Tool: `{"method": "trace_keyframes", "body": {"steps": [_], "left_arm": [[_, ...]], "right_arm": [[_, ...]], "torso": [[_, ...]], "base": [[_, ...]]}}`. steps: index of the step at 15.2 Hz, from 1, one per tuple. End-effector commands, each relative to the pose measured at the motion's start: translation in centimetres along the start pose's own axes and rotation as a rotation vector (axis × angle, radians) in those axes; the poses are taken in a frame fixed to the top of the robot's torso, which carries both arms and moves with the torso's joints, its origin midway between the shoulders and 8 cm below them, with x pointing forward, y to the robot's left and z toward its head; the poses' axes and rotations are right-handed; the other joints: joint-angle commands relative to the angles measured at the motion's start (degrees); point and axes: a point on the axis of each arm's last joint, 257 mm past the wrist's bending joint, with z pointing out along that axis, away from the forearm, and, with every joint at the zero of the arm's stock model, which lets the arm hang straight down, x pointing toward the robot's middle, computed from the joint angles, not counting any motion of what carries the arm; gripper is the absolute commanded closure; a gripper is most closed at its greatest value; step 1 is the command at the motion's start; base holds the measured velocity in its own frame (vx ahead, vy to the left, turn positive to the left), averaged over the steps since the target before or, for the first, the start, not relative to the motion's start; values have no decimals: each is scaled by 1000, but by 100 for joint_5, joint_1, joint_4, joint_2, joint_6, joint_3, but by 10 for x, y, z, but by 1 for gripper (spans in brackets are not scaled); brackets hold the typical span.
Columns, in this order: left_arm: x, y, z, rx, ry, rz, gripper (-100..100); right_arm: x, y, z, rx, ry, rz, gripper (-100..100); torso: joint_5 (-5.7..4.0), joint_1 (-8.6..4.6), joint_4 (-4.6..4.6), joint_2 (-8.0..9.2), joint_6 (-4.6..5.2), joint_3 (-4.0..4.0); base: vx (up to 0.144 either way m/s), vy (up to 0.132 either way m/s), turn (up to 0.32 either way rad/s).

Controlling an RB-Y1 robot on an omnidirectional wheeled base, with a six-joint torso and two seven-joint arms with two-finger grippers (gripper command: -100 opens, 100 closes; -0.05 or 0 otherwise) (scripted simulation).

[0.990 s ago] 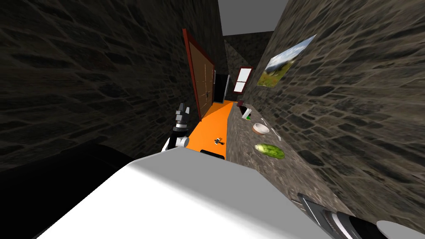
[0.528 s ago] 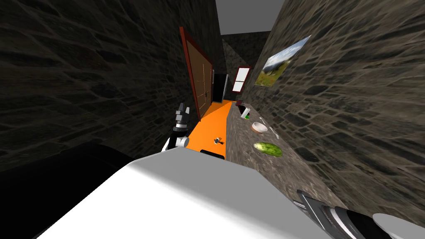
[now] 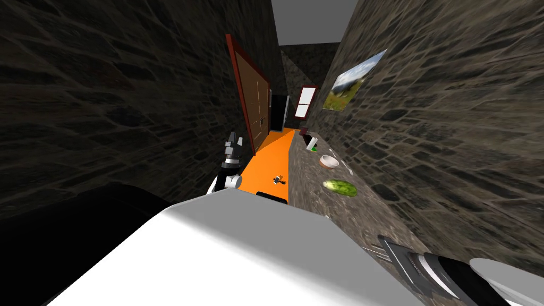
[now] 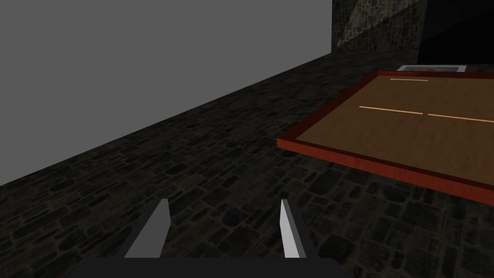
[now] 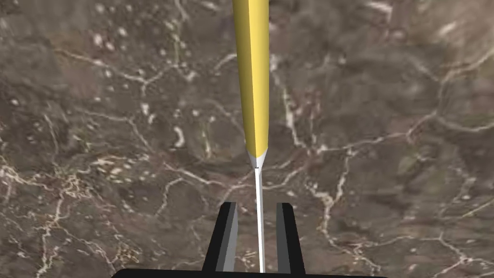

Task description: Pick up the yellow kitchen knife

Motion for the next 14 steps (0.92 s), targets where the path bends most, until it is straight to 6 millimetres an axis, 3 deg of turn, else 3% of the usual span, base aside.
{"method": "trace_keyframes", "body": {"steps": [1, 4, 9, 10, 12, 13, 14], "left_arm": [[0, 0, 0, 0, 0, 0, 0], [0, 0, 0, 0, 0, 0, 0], [0, 0, 0, 0, 0, 0, 0], [0, 0, 0, 0, 0, 0, 0], [0, 0, 0, 0, 0, 0, 0], [0, 0, 0, 0, 0, 0, 0], [0, 0, 0, 0, 0, 0, 0]], "right_arm": [[-3, -10, 0, 32, -9, 61, -100], [-10, -33, -3, 100, -36, 183, -100], [-15, -48, -5, 145, -57, 273, -100], [-17, -63, -8, 189, -75, 351, -100], [-18, -65, -9, 193, -83, 369, -100], [-20, -81, -13, 240, -103, 441, -100], [-21, -82, -13, 245, -114, 474, -100]], "torso": [[0, 0, 0, 0, 0, 0], [2, 9, 2, 9, 1, 6], [2, 7, 3, 10, 1, 6], [2, 5, 2, 9, 0, 5], [2, 6, 3, 11, 1, 7], [2, 6, 2, 8, 0, 5], [2, 8, 3, 8, -2, 5]], "base": [[-25, 24, -45], [-36, 36, -36], [-31, 26, -25], [-32, 23, -33], [-30, 24, -28], [-34, 31, -36], [-41, 34, -42]]}}
